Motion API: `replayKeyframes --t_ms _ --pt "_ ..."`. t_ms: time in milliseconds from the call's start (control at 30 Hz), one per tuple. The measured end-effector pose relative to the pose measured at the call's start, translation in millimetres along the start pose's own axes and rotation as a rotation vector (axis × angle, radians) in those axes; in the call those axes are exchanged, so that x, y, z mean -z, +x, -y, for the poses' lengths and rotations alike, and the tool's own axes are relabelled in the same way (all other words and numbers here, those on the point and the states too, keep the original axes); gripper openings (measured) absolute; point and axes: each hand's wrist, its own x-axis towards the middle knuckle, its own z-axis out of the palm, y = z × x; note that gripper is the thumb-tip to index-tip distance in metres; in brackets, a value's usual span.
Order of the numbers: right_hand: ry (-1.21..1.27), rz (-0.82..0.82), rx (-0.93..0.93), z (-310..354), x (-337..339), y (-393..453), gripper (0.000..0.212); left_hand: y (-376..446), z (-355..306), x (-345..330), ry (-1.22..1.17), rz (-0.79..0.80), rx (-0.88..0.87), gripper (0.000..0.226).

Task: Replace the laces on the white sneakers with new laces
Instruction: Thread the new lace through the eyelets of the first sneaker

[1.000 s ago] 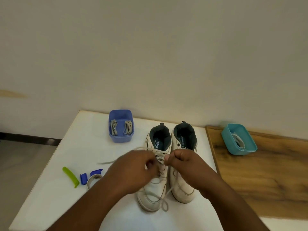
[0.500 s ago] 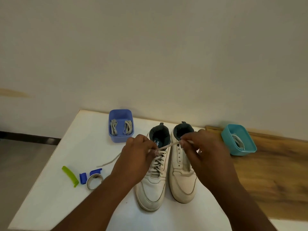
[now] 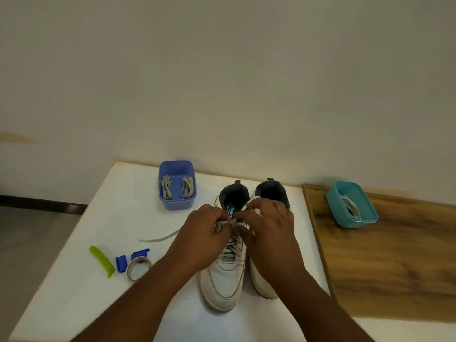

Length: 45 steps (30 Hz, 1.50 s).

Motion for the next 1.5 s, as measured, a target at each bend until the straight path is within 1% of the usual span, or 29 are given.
replayKeyframes --t_ms 100,200,267,300,400,533,600,633,667,733,767,800,833,867,900,967,1000,1033,1067,1133,1200,1267,1367,1500 --pt "0.115 0.017 0.005 -0.9 -10.3 -2.6 0.014 -1.1 4.5 1.2 0.045 0.006 -0.030 0.014" --pt "0.228 0.167 -0.082 -6.1 -16.0 -2.6 0.018 -1.9 7.0 3.4 0.090 -0.012 -0.071 0.013" --pt "0.211 0.223 -0.095 -5.9 -17.7 -2.8 0.022 -2.0 6.8 2.7 0.107 -0.039 -0.078 0.013" --pt "0.202 0.204 -0.091 -5.5 -18.7 -3.8 0.021 -1.9 6.5 1.7 0.110 -0.045 -0.074 0.014" --pt "0.163 0.071 -0.104 -4.5 -15.2 -5.6 0.014 -0.5 7.9 -1.8 0.113 -0.064 -0.058 0.016" --pt "0.005 -0.012 -0.117 1.3 -2.2 -4.3 0.011 1.0 7.5 -2.0 0.086 -0.056 -0.028 0.017" --pt "0.048 0.003 -0.110 7.3 7.3 -4.7 0.009 1.6 6.9 -2.3 0.067 -0.038 -0.003 0.017" --pt "0.100 0.058 -0.126 9.3 13.4 -4.8 0.008 1.2 6.7 -2.1 0.062 -0.030 0.007 0.018" --pt "0.173 0.143 -0.158 10.0 20.5 -4.6 0.013 1.0 7.2 -1.6 0.059 -0.027 0.010 0.018" --pt "0.414 0.344 -0.286 10.1 41.6 -4.7 0.036 0.3 9.4 -0.3 0.048 -0.032 0.008 0.018" --pt "0.510 0.411 -0.349 11.1 56.2 -6.0 0.049 0.0 9.9 0.8 0.040 -0.032 0.014 0.018" --pt "0.531 0.441 -0.377 11.9 70.7 -7.2 0.058 -0.2 10.4 1.9 0.030 -0.031 0.026 0.018" --pt "0.496 0.427 -0.379 11.7 84.7 -8.8 0.063 -0.1 10.1 2.4 0.018 -0.026 0.036 0.018" --pt "0.430 0.354 -0.375 11.9 97.7 -9.9 0.064 -0.1 9.9 2.2 0.007 -0.020 0.043 0.018" --pt "0.349 0.233 -0.372 10.6 108.8 -10.1 0.062 0.2 8.9 1.6 0.005 -0.017 0.046 0.018" --pt "0.168 -0.063 -0.363 4.5 125.4 -7.0 0.060 -0.4 7.2 1.0 0.012 -0.016 0.054 0.018" --pt "0.078 -0.173 -0.353 -3.1 126.7 -5.7 0.060 -1.1 7.0 1.2 0.009 -0.017 0.058 0.017" --pt "-0.010 -0.211 -0.351 -11.1 125.2 -4.9 0.060 -1.5 7.3 1.7 0.004 -0.018 0.058 0.017" --pt "-0.099 -0.178 -0.349 -17.9 119.2 -4.9 0.060 -2.0 7.9 2.5 0.003 -0.019 0.055 0.017" --pt "-0.217 -0.009 -0.307 -26.6 95.2 -8.4 0.050 -2.8 8.3 3.7 0.015 -0.007 0.052 0.016" --pt "-0.147 0.180 -0.243 -22.0 66.6 -11.7 0.041 -2.9 7.3 4.2 0.029 0.009 0.049 0.013" --pt "-0.033 0.291 -0.186 -10.1 40.7 -11.9 0.040 -2.5 5.5 4.5 0.043 0.021 0.035 0.011" --pt "0.009 0.334 -0.160 0.2 18.5 -8.8 0.035 -1.9 5.2 4.0 0.037 0.030 0.025 0.012" --pt "0.034 0.360 -0.141 -3.2 15.0 -7.1 0.023 -2.7 6.8 6.5 0.006 0.063 0.043 0.010"
